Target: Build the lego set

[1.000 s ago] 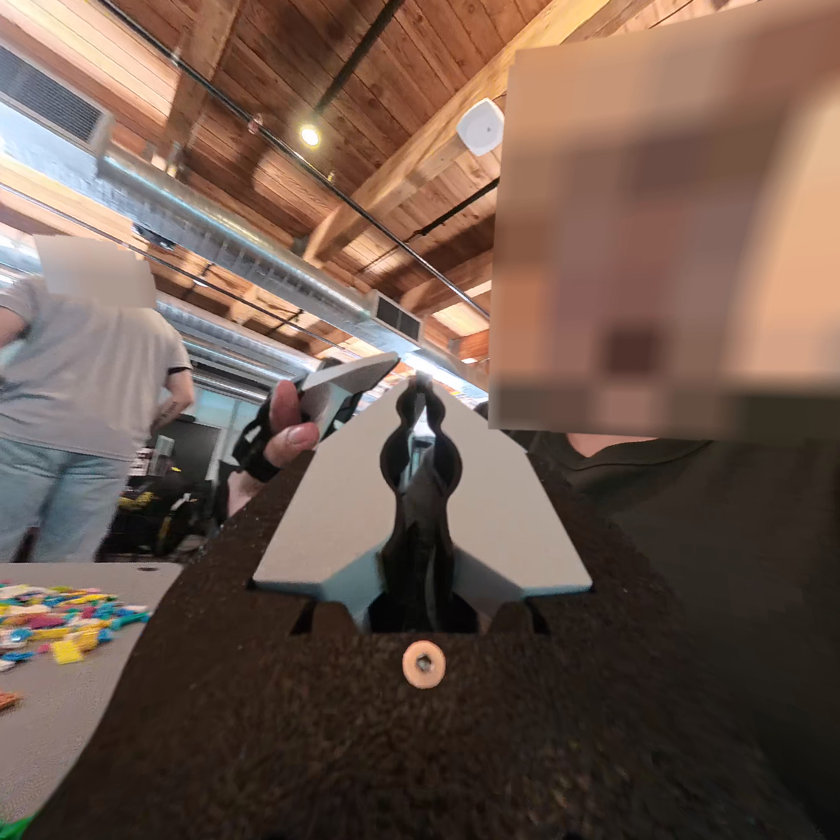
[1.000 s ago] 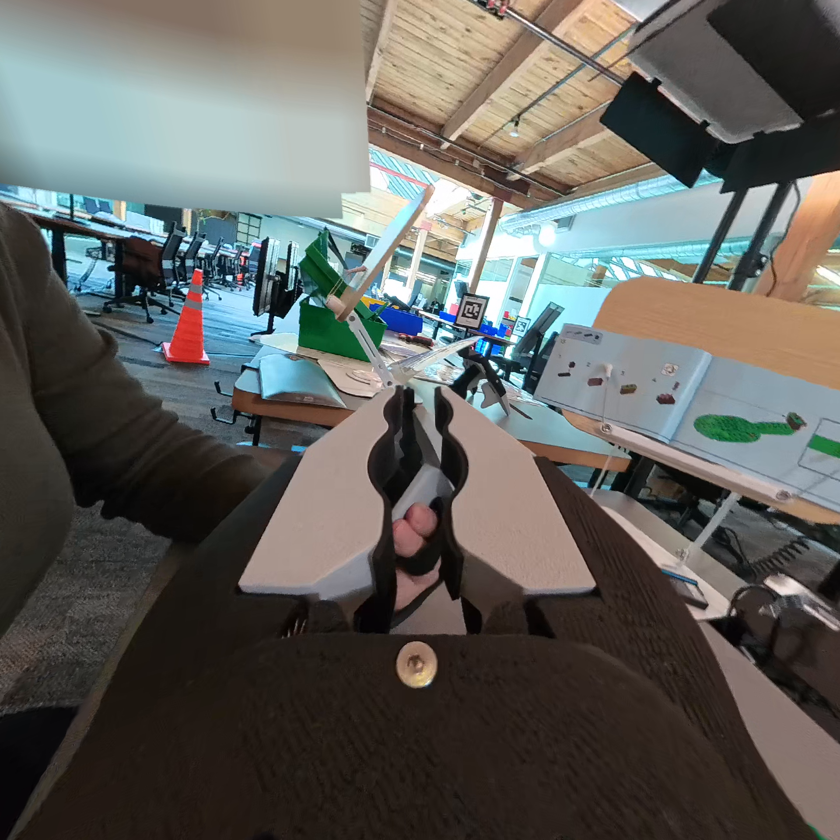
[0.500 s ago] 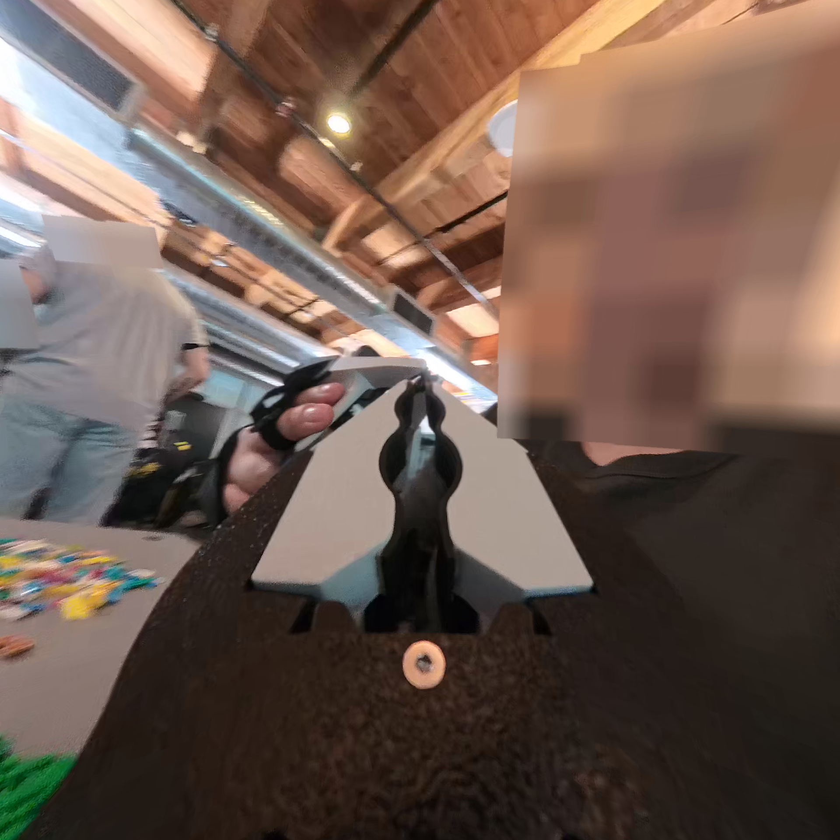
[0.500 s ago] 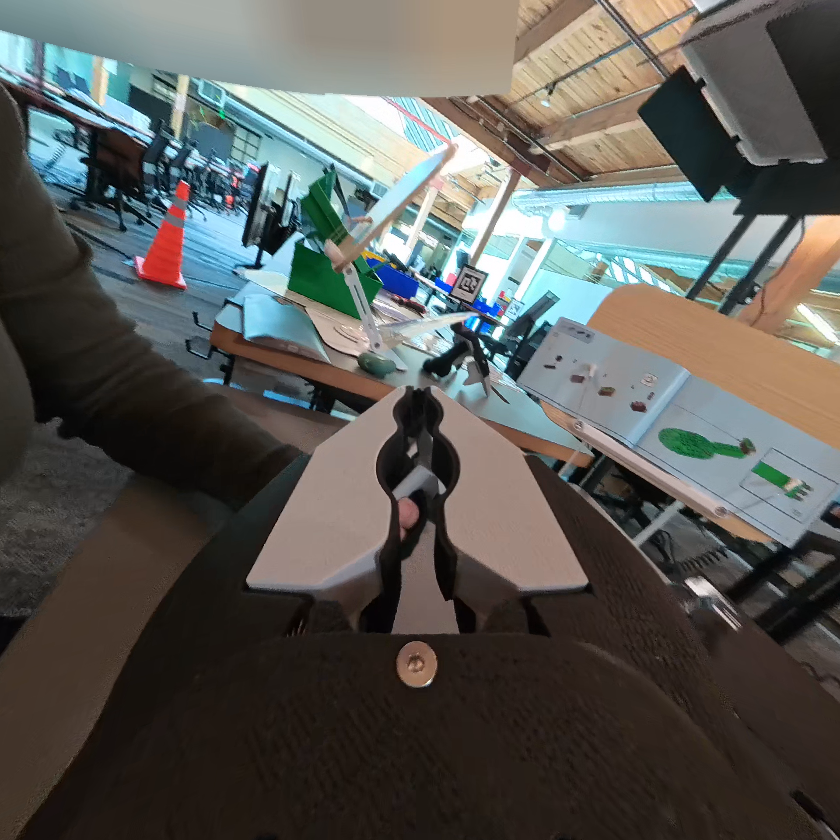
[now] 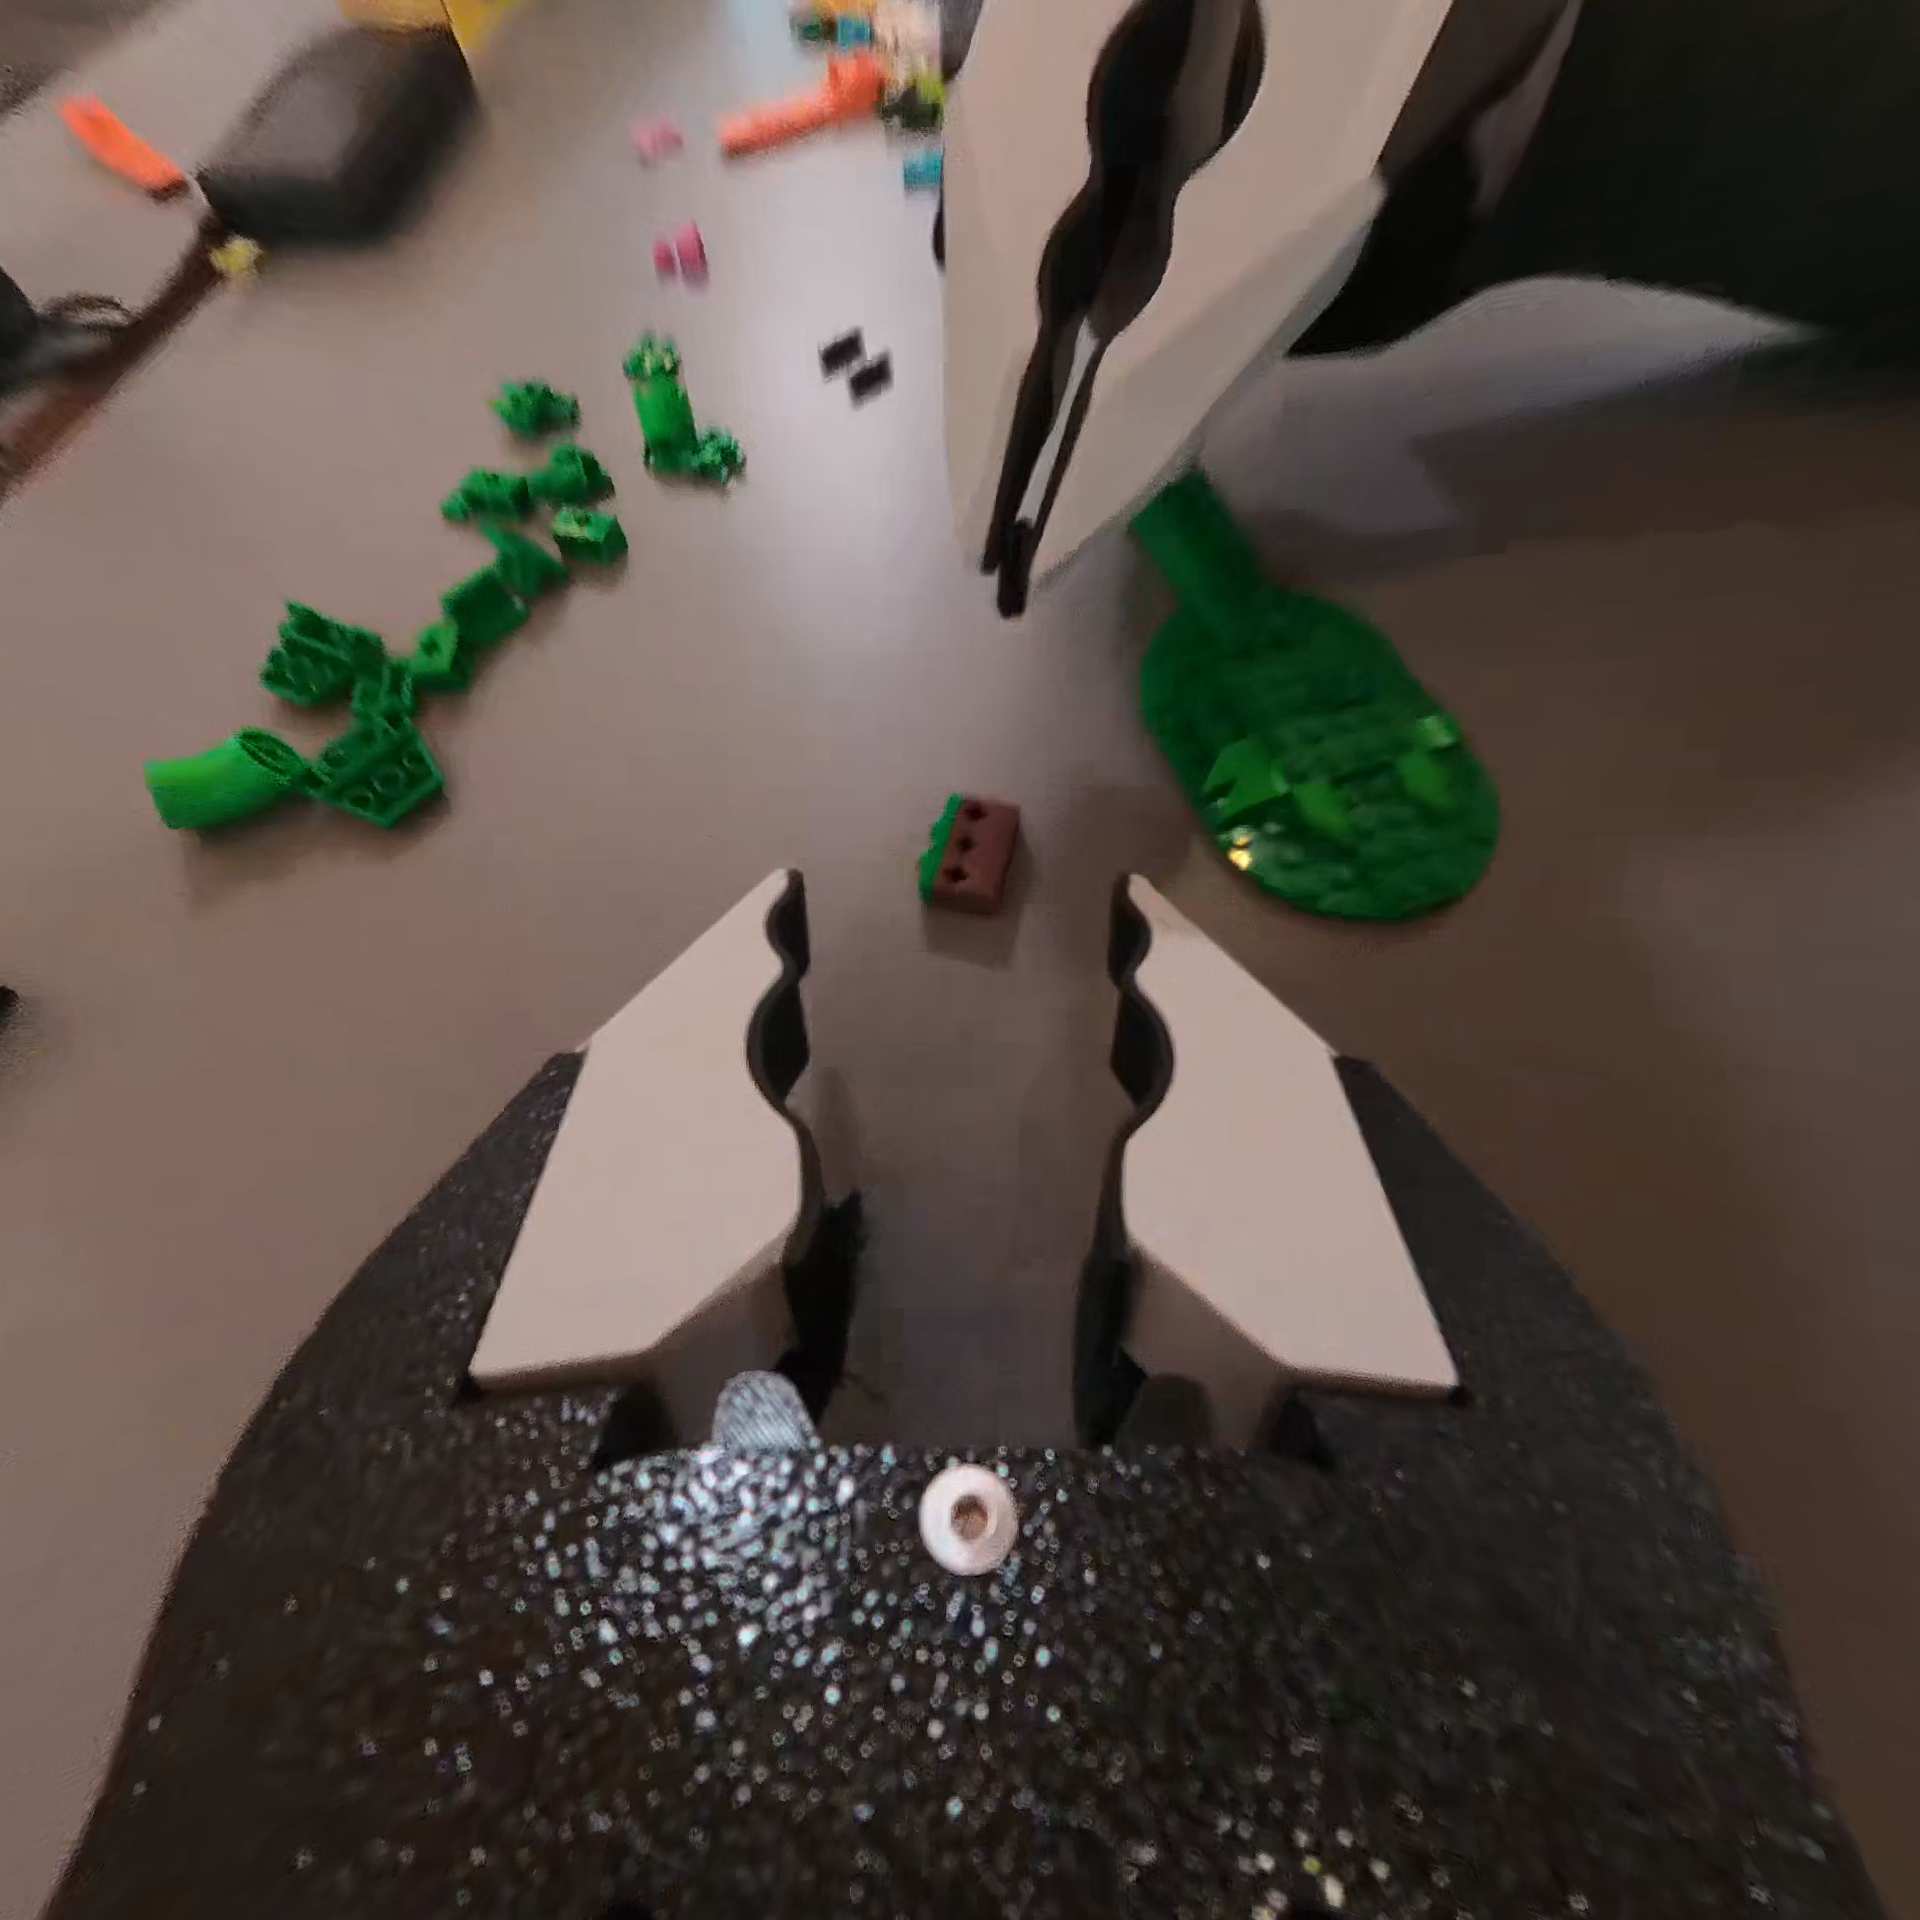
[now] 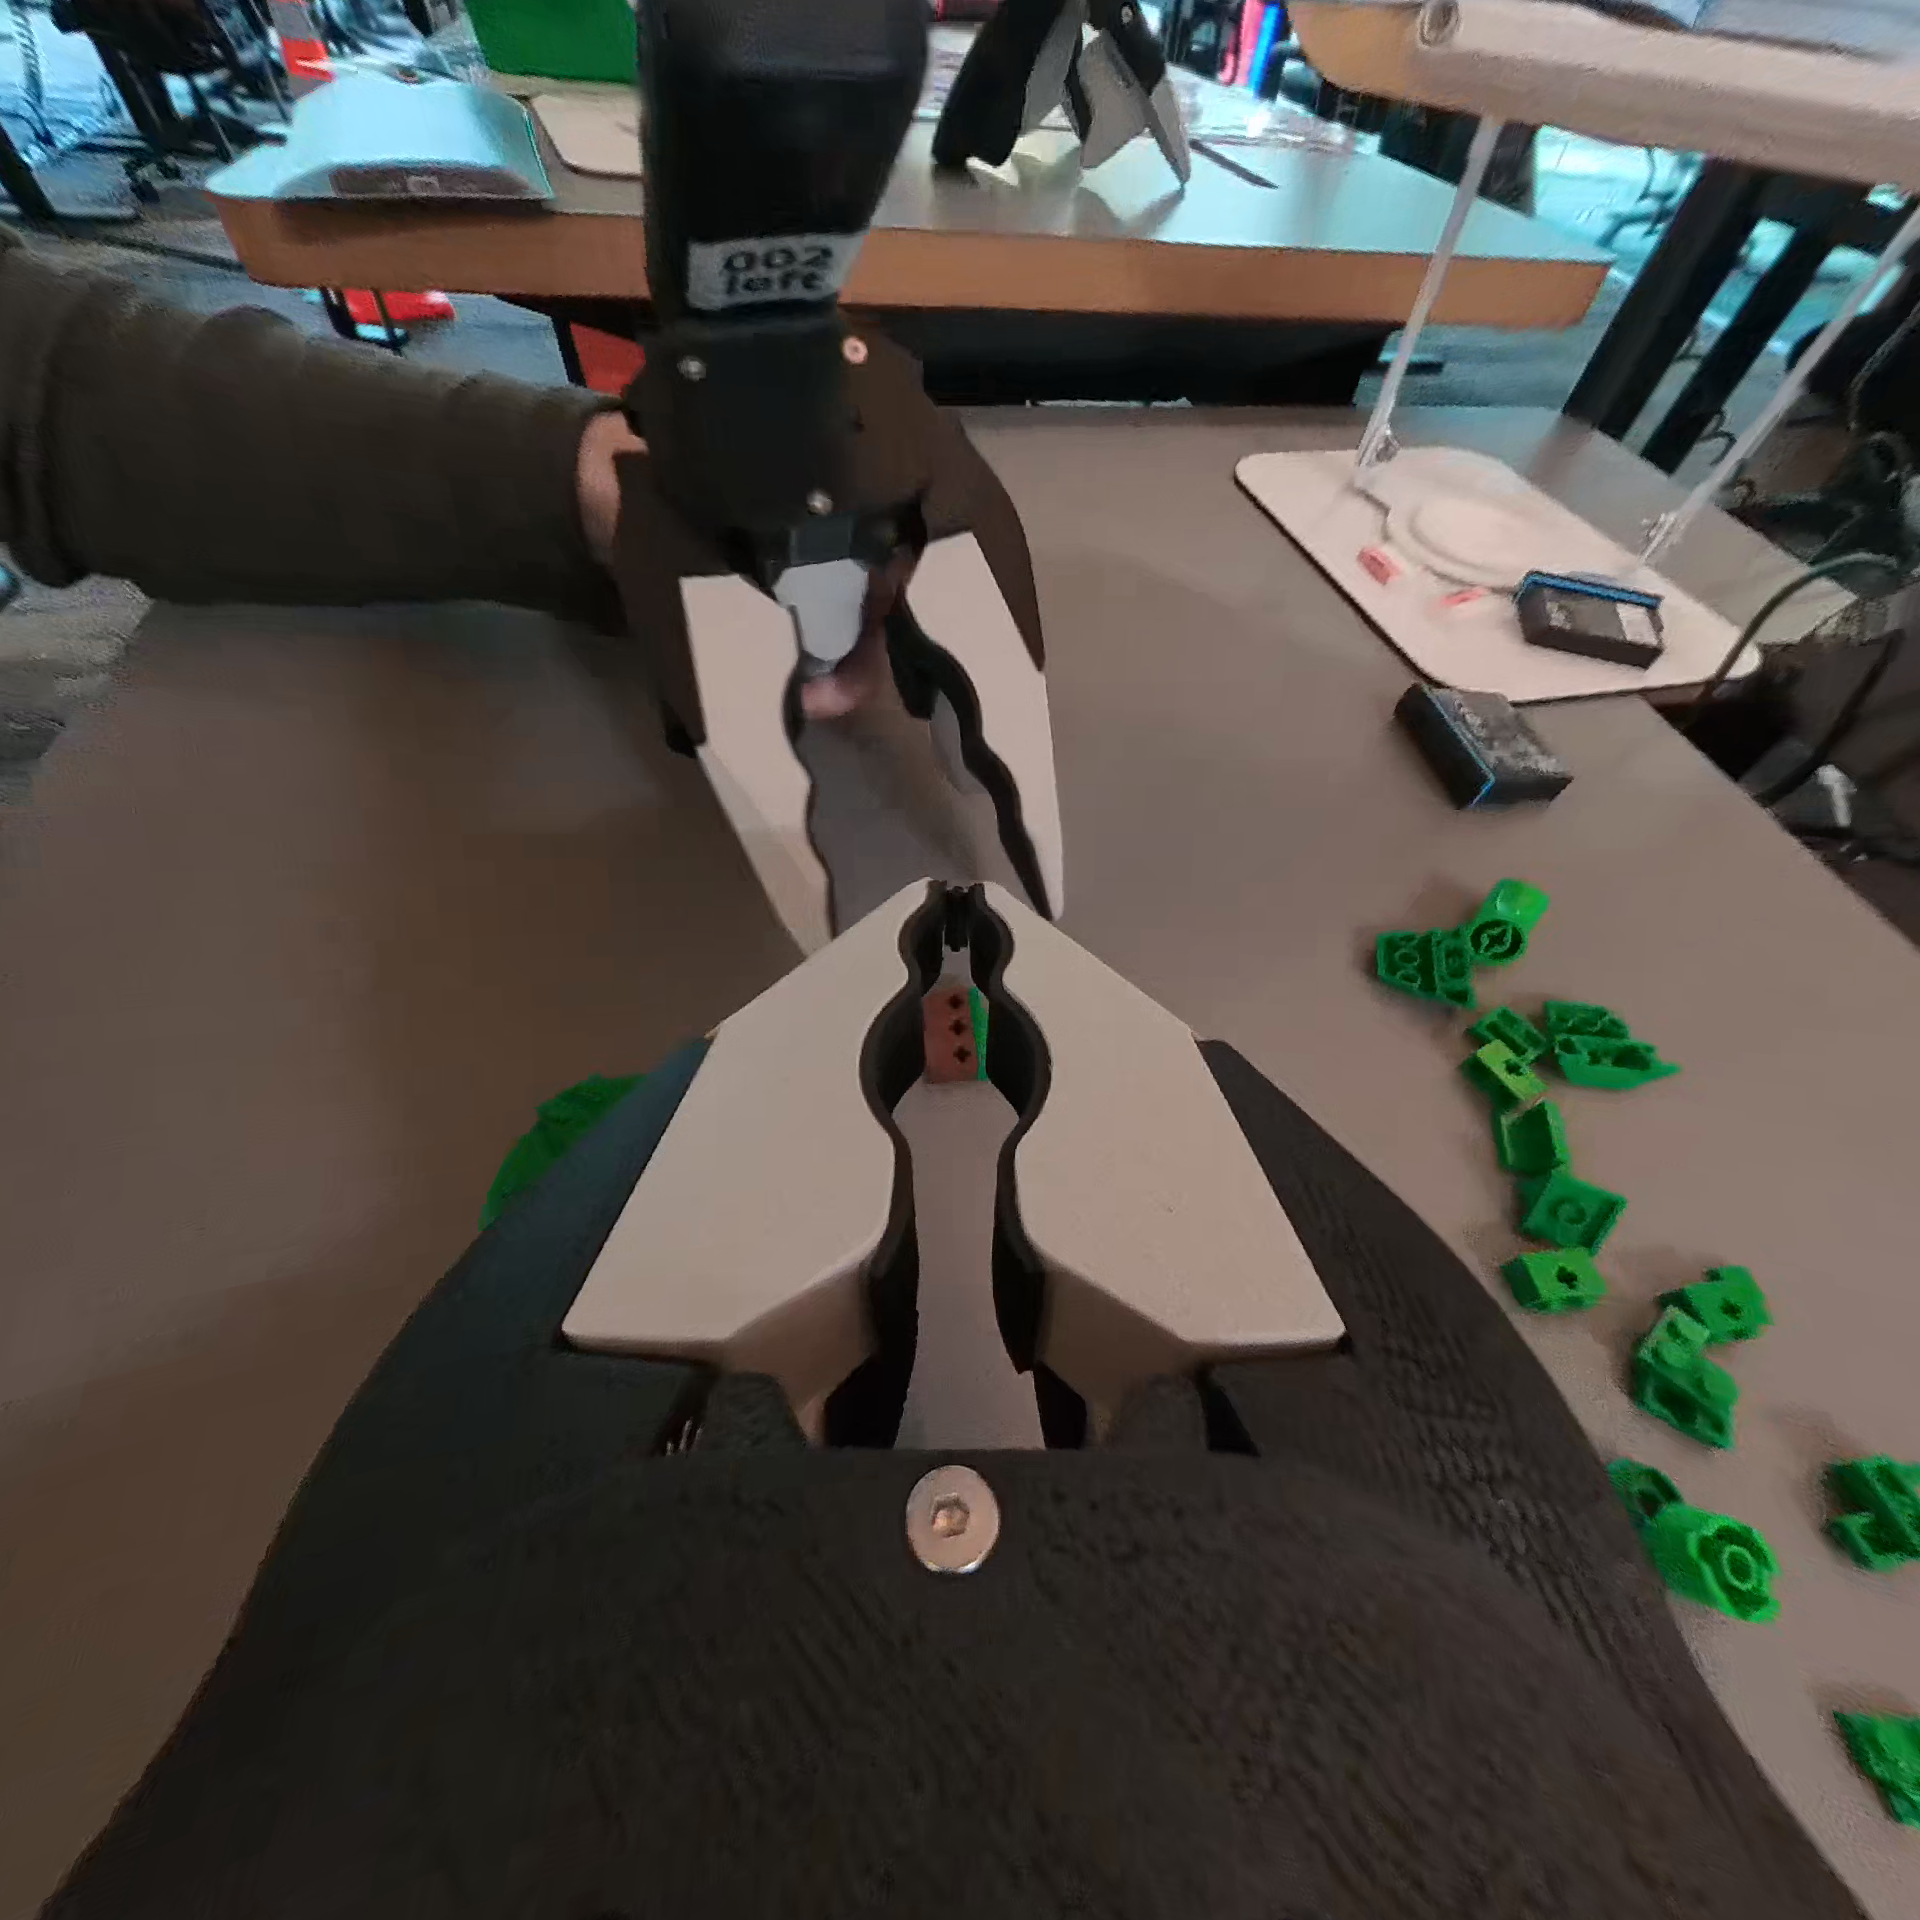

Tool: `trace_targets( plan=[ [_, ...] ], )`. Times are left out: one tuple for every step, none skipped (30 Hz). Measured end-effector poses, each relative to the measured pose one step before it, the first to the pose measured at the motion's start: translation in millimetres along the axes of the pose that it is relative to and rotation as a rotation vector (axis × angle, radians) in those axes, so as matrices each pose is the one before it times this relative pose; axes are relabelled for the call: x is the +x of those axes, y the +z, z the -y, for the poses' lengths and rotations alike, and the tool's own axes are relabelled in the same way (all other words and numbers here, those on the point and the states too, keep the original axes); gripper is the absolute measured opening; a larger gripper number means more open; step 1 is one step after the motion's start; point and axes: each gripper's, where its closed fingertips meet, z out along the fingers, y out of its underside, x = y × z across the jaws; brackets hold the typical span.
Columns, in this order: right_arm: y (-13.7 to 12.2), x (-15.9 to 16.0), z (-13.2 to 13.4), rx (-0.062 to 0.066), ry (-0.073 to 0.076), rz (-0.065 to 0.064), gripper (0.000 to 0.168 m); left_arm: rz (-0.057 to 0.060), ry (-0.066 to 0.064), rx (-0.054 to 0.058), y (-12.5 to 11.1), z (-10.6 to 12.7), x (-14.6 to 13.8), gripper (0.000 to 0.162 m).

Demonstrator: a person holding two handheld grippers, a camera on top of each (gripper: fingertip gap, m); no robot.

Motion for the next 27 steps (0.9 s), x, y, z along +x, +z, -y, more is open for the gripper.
trace_targets(
  plan=[
    [0.11,1.01,-2.43,-0.0038,0.0148,0.0111,0.002,-0.0107,-0.0157,-0.0222,2.72,-2.61,-3.81,0.05],
    [0.45,1.29,-2.37,-0.005,0.0129,0.008,0.003,-0.0222,-0.0102,0.0138,0.73,2.81,-1.21,0.046],
    [1.05,0.9,-3.1,-0.0101,0.015,0.0112,0.002,-0.013,-0.002,0.0315,-0.35,5.36,-1.92,0.041],
    [1.59,0.65,-4.25,-0.0192,0.017,0.0146,0.003,0.0013,-0.0013,0.0181,0.29,3.3,-3.75,0.04],
    [1.57,0.74,-4.53,-0.0219,0.0138,0.0151,0.003,-0.0132,-0.0021,-0.0093,1.5,-0.81,-1.14,0.037],
    [1.29,1.27,-2.95,-0.0144,0.0133,0.0123,0.003,-0.0247,-0.003,-0.025,2.32,-3.05,1.45,0.038],
    [1.03,0.73,-1.09,-0.0042,0.016,0.0156,0.003,-0.0234,0.0008,-0.0286,2.74,-3.51,2.14,0.038],
    [0.85,0.94,-0.02,0.0015,0.0173,0.0127,0.003,-0.0135,0.0088,-0.0304,2.99,-3.57,1.6,0.039],
    [0.46,1.43,0.46,0.0032,0.0148,0.0075,0.003,-0.0005,0.0183,-0.0312,3.03,-3.63,0.38,0.038],
    [0.43,0.9,0.23,0.0017,0.0097,0.0069,0.002,0.0072,0.0249,-0.0247,2.75,-2.61,-0.13,0.037],
    [0.46,0.58,-0.4,-0.0035,0.0061,0.0053,0.002,0.0033,0.0246,0.005,1.37,1.75,0.61,0.036],
    [0.29,0.42,-0.89,-0.0054,0.0028,0.0021,0.003,-0.0099,0.0044,-0.0013,1.12,0.65,1.49,0.034],
    [0.06,0.22,-0.64,-0.0035,-0.0002,0.0004,0.003,-0.0115,-0.0059,-0.0034,0.84,-0.01,0.77,0.033],
    [0.11,-0.63,-0.09,0.0009,0.0003,0.0036,0.003,0.001,0.0009,0.001,0.21,0.12,-0.5,0.033],
    [0.14,-0.66,0.14,0.0027,0.0024,0.004,0.003,0.003,-0.0025,-0.0007,0.01,-0.04,-0.19,0.033],
    [0.18,-0.72,0.09,0.0018,0.0029,0.0055,0.003,0.008,-0.0049,-0.006,0.05,-0.59,-0.47,0.033],
    [0.39,-0.78,0.16,0.0014,0.0039,0.0064,0.002,0.0048,-0.0028,-0.0103,0.33,-0.72,0.18,0.031],
    [0.37,-0.22,-0.11,-0.0007,0.0054,0.0047,0.002,-0.003,0.0022,-0.0078,0.37,-0.34,1.5,0.027],
    [0.41,0.1,-0.13,-0.0011,0.0057,0.0025,0.002,-0.0068,0.0074,0.0001,0.23,0.2,1.97,0.023],
    [0.25,-0.12,-0.13,-0.0005,0.0061,0.0039,0.002,-0.0023,0.0026,-0.0008,0.07,-0.01,1.05,0.02],
    [0.1,-0.36,0.26,0.0019,0.0053,0.0047,0.002,-0.0051,0.0003,-0.0001,0.03,0.02,1.11,0.017],
    [-0.21,0.05,0.3,0.0015,0.0048,0.0018,0.002,-0.0004,0.0013,-0.0006,0.12,-0.08,0.44,0.016],
    [-0.26,0.03,0.39,0.0017,0.0041,0.0012,0.002,0.0016,0.0002,-0.0008,-0.03,-0.09,0.05,0.016],
    [-0.19,-0.23,0.25,0.0006,0.0013,0.0026,0.002,-0.0022,0.0005,-0.0001,0.13,-0.03,0.48,0.016],
    [-0.1,-0.21,-0.13,-0.0016,-0.0024,0.0019,0.002,-0.0038,0.0008,0.0005,-0.02,0.03,0.41,0.016],
    [0.04,0.06,-0.55,-0.003,-0.002,0.0,0.002,-0.0042,0.0014,0.0051,-0.01,0.28,0.55,0.016],
    [0.1,-0.09,-0.32,-0.0006,0.0,0.002,0.003,-0.0044,-0.0014,0.0172,-0.05,1.53,0.55,0.016]
  ],
)
